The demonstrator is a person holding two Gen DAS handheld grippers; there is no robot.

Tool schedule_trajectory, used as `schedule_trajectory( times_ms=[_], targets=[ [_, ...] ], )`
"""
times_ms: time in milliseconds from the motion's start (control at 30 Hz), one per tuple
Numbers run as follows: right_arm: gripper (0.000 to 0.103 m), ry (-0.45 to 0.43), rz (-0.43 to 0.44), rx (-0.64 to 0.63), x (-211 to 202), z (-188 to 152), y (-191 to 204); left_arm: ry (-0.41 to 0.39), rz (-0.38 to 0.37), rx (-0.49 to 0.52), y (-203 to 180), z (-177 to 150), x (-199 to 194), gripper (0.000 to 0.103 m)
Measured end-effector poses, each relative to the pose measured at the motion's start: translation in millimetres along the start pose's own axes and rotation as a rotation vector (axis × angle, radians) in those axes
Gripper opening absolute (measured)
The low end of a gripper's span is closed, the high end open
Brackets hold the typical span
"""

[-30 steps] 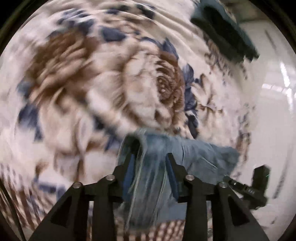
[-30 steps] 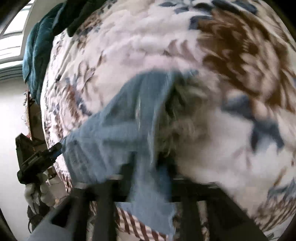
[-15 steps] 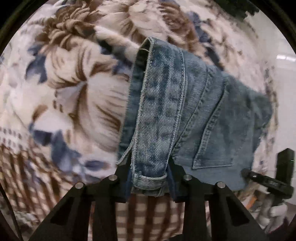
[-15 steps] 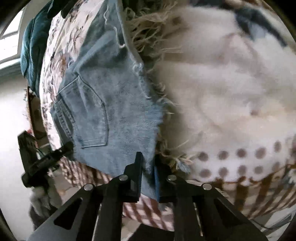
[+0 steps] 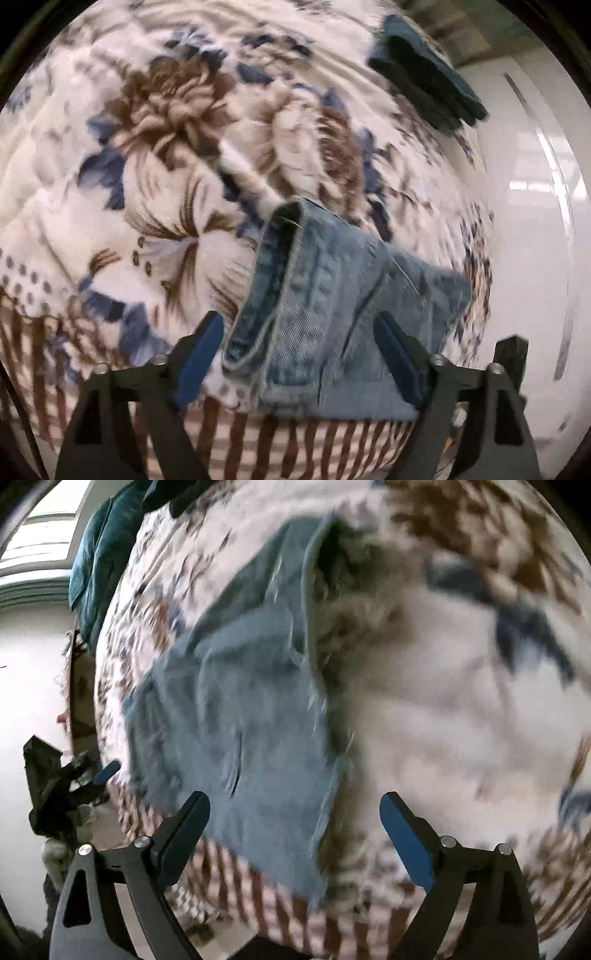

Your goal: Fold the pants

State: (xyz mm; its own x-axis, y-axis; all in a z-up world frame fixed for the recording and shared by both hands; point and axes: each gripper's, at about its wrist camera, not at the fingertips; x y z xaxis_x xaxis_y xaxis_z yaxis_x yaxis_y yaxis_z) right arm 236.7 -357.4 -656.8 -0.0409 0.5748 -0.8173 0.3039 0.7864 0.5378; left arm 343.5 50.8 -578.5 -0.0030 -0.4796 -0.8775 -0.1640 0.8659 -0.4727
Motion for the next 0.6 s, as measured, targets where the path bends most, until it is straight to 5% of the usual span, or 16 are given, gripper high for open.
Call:
schedule_trajectory(
  times_ms=[133, 467, 600],
  targets=[
    [0.096, -0.028, 0.020, 0.004, 10, 22, -6, 0.052, -0.096, -0.018, 8, 27, 32, 0.084],
    [0.099, 0.037, 0.273, -0.004, 32, 51, -42, 0.167, -0.041, 0.060, 0, 37, 85, 0.089],
    [0.094, 0.112, 0.311, -0.106, 40, 49, -12, 0.176, -0.077, 0.184, -34, 29, 82, 0.089]
  ],
)
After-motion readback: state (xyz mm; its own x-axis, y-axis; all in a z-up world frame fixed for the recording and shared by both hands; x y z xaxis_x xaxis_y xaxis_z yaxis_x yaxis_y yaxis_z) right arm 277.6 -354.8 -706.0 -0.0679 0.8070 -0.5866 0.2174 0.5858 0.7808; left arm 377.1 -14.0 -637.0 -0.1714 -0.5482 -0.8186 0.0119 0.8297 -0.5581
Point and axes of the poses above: each gripper's, at about its wrist camera, not at the fingertips, and x roughly the way its jaws point, y to its left, z to its top, and after that the axes turned 8 degrees about y, right-handed
